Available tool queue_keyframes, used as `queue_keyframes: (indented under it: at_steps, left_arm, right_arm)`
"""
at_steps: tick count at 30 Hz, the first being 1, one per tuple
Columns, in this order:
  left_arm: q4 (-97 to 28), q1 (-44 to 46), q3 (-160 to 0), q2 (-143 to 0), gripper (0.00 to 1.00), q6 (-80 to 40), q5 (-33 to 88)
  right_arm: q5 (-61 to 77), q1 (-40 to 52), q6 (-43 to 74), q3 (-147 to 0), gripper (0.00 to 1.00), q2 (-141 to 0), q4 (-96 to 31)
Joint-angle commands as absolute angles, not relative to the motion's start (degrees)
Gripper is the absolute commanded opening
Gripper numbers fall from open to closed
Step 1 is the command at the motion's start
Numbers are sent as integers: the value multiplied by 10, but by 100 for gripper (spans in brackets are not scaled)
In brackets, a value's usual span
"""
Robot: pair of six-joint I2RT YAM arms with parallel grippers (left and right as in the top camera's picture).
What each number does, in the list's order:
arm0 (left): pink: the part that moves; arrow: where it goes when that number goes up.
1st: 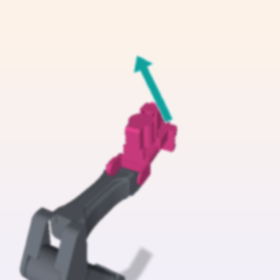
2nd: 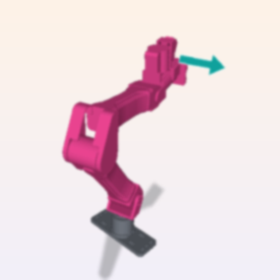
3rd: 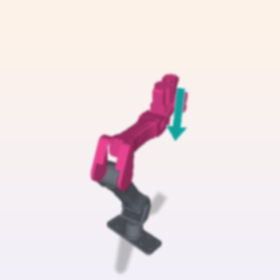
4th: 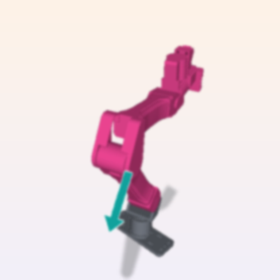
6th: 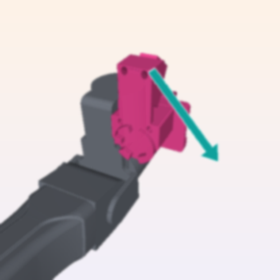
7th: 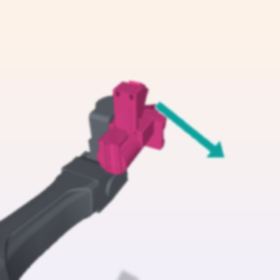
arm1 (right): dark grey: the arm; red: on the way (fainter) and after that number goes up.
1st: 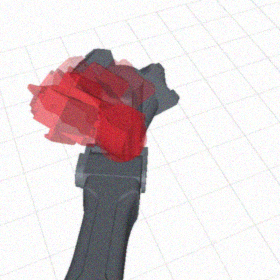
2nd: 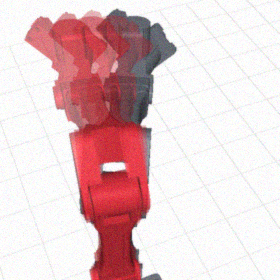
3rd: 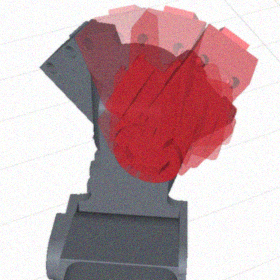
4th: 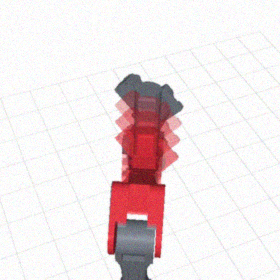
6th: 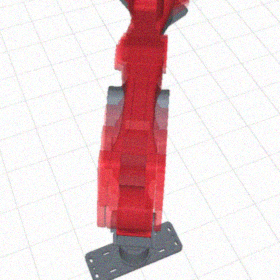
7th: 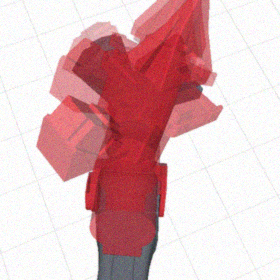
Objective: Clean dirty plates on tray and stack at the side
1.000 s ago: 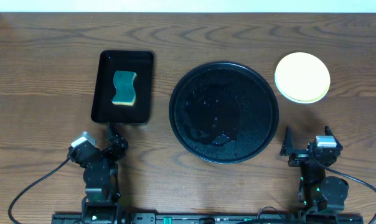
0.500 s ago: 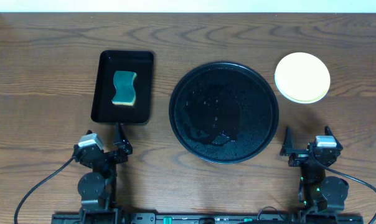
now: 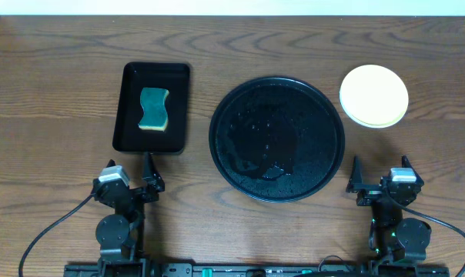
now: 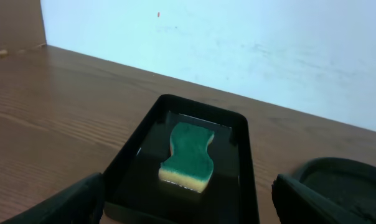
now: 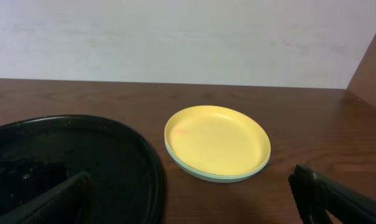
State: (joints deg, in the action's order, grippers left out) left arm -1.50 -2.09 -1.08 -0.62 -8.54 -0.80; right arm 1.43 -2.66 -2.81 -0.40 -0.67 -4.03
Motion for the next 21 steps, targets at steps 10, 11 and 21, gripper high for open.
queue_keyframes:
  at_steps: [10,11,21]
  left_arm:
    - [-43,-18,-2,-1,86,16,19]
    - [-42,-18,-3,-1,86,28,32]
    - [-41,-18,-3,-1,86,41,41]
  right_arm:
    - [9,-27,-35,-4,99,-3,-43]
    - [9,-27,-35,-4,99,-3,-43]
    - [9,-27,-35,-4,99,-3,-43]
